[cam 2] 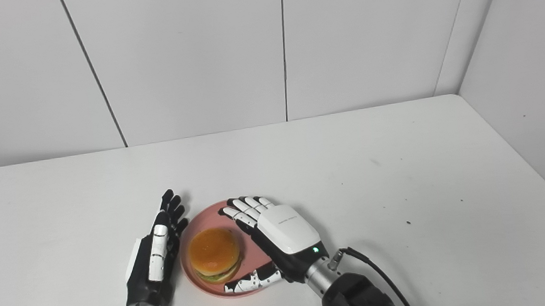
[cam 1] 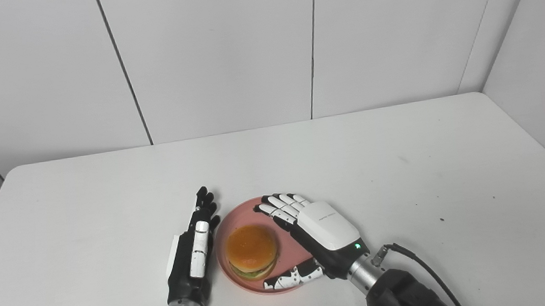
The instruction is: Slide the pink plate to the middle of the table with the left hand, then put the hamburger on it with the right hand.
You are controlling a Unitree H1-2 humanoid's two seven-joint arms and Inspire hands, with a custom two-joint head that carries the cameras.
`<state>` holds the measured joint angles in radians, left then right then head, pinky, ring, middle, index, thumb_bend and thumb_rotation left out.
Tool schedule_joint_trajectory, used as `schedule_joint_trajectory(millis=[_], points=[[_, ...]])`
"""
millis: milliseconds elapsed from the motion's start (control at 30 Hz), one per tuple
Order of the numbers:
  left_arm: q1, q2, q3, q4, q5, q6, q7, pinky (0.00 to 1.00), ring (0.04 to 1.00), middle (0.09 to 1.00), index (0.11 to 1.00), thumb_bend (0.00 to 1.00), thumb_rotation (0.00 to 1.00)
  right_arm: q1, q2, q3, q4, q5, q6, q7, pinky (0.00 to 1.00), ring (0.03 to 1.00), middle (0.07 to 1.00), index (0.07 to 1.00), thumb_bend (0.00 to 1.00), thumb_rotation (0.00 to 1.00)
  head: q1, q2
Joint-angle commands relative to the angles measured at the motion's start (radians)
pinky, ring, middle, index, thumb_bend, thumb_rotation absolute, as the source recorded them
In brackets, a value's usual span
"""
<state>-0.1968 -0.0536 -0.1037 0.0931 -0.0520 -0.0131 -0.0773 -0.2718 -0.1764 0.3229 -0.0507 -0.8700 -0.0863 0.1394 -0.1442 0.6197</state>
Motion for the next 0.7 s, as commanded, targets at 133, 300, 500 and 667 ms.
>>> schedule_joint_trajectory(millis=[133,300,500,667], points=[[0.031,-0.004,-0.019,0.033,-0.003,0.025,-0.025,0.98,1.000,1.000,1.000,0.66,1.00,-0.032,0.003,-0.013,-0.036,0.022,0.009,-0.014,0.98,0.975,0.967,0.914,0.60,0.52,0.001,-0.001],[0.029,-0.007,-0.018,0.034,-0.002,0.022,-0.022,0.98,1.000,1.000,1.000,0.66,1.00,-0.027,0.017,-0.033,-0.036,0.061,0.010,-0.027,0.97,0.967,0.967,0.925,0.60,0.52,0.004,-0.001],[0.031,-0.009,-0.018,0.033,0.015,0.013,-0.009,0.98,1.000,1.000,1.000,0.64,1.00,-0.018,0.059,-0.086,0.002,0.195,-0.076,-0.138,0.89,0.930,0.961,0.949,0.64,0.55,0.006,-0.006],[0.031,-0.009,-0.013,0.028,0.010,0.020,-0.014,1.00,1.000,1.000,1.000,0.66,1.00,-0.013,0.087,-0.118,0.022,0.273,-0.125,-0.223,0.85,0.964,0.990,0.989,0.64,0.75,0.007,-0.007]])
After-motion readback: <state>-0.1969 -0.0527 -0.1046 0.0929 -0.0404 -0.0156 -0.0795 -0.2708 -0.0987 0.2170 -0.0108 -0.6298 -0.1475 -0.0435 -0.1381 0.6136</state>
